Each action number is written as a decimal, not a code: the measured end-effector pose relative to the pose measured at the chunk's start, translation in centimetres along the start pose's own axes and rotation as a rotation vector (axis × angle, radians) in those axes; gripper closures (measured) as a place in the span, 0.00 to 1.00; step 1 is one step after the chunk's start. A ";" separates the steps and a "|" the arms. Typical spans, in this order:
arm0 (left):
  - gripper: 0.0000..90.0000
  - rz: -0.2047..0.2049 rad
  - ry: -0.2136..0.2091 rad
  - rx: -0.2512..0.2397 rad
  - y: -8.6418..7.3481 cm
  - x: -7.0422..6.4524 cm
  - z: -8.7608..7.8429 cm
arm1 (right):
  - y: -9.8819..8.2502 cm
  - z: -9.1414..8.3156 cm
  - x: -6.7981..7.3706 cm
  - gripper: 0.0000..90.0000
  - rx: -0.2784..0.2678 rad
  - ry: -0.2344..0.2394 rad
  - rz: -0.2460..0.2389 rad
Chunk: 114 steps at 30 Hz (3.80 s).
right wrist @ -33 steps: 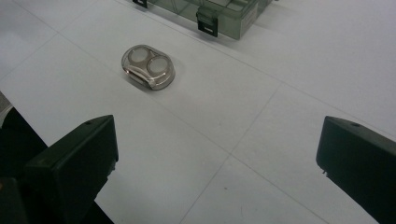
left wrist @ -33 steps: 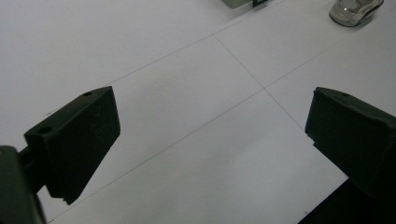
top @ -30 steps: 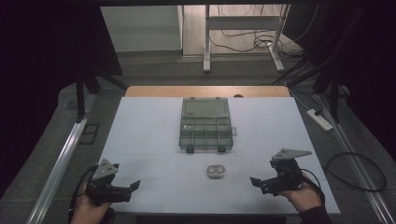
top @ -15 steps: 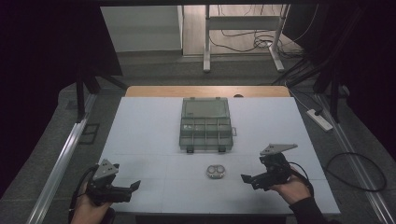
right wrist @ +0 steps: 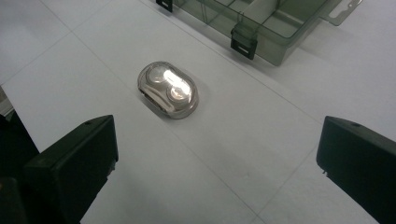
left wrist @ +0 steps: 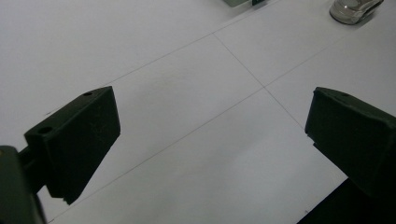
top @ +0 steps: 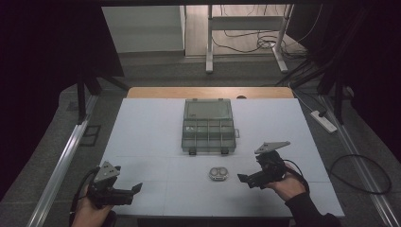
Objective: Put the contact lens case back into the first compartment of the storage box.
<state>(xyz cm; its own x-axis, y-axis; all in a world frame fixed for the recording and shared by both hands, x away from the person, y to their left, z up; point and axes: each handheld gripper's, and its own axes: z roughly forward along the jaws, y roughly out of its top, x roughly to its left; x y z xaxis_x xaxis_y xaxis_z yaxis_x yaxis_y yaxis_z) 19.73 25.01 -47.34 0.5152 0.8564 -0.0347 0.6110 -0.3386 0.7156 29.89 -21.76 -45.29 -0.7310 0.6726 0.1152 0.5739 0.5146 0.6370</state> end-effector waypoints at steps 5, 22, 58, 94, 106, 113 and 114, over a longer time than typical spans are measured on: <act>0.03 0.002 -0.001 0.000 0.0 0.0 0.0 | 0.5 0.8 0.0 0.00 -0.004 0.010 -0.001; 0.03 0.005 -0.002 0.000 0.0 0.0 0.0 | 1.9 3.2 0.2 0.00 0.040 0.024 -0.042; 0.04 0.008 0.001 0.002 0.0 0.0 0.0 | 4.5 8.9 2.2 0.00 0.203 0.032 -0.164; 0.04 0.012 0.010 0.012 0.0 -0.1 0.0 | 3.8 10.8 3.2 0.47 0.298 0.117 -0.452; 0.04 0.013 0.011 0.012 0.0 -0.1 0.0 | 4.2 10.5 3.2 0.55 0.302 0.129 -0.394; 0.04 0.013 0.011 0.012 0.0 -0.1 0.0 | 4.7 9.8 3.2 0.55 0.247 0.151 -0.321; 0.04 0.013 0.011 0.012 0.0 -0.1 0.0 | 4.8 9.6 3.2 0.55 0.233 0.158 -0.308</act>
<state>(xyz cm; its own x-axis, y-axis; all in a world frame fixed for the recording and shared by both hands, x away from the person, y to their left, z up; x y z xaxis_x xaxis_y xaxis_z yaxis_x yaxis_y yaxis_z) 19.65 24.91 -47.38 0.5165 0.8561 -0.0175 0.6112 -0.3543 0.7077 33.88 -12.04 -49.24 -0.9186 0.3882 0.0735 0.3749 0.7978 0.4721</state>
